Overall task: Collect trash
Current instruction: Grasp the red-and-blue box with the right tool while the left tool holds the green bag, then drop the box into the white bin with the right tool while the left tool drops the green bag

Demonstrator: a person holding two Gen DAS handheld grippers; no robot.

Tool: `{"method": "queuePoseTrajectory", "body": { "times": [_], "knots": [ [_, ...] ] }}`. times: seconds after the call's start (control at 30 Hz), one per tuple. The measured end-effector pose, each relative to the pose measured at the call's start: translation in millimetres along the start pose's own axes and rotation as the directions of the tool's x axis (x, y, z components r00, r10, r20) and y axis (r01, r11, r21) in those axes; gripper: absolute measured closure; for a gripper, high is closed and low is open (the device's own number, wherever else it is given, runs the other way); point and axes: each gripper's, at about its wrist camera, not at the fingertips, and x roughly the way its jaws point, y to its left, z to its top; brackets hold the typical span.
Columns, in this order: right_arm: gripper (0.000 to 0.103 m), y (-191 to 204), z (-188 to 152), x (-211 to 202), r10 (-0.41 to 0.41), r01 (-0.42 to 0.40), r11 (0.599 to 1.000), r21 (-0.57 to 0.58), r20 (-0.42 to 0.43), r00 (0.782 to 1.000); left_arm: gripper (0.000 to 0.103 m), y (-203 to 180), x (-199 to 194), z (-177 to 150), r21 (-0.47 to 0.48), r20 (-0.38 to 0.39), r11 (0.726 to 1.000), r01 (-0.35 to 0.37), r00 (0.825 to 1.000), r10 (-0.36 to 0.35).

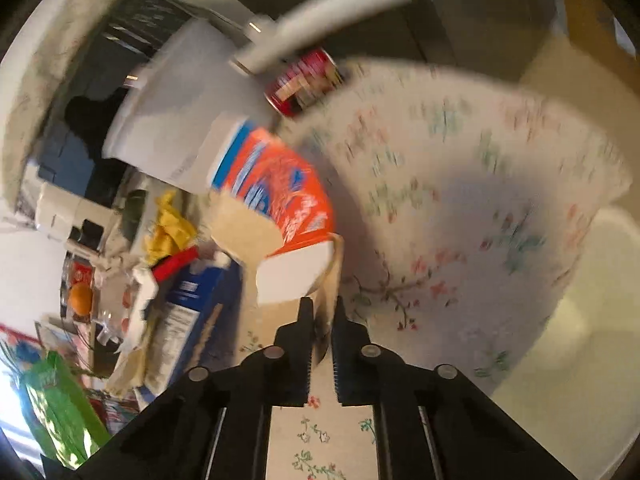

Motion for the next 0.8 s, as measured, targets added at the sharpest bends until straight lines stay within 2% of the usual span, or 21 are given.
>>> {"method": "queuePoseTrajectory", "body": {
  "times": [0.13,0.37,0.5,0.67,0.8],
  "knots": [
    [0.1,4,0,-42,-0.026,0.032,0.997,-0.072,0.078,0.997,0.101,-11,0,1,0.012,0.015,1.0,0.018,1.0,-0.018],
    [0.101,-20,-8,-111,-0.08,0.093,0.993,-0.076,0.154,0.985,0.101,-38,18,-3,0.039,0.007,0.998,0.059,0.998,-0.059],
    [0.101,-28,-21,-155,-0.146,0.175,0.975,-0.139,0.196,0.97,0.101,-60,30,-8,0.075,-0.016,0.993,0.093,0.996,-0.093],
    [0.101,-55,-42,-189,-0.239,0.271,0.95,-0.156,0.194,0.951,0.101,-84,48,-19,0.106,-0.064,0.986,0.132,0.99,-0.126],
    [0.101,-89,-57,-202,-0.309,0.33,0.934,-0.139,0.155,0.938,0.101,-102,61,-28,0.125,-0.1,0.978,0.167,0.983,-0.155]
  ]
}}
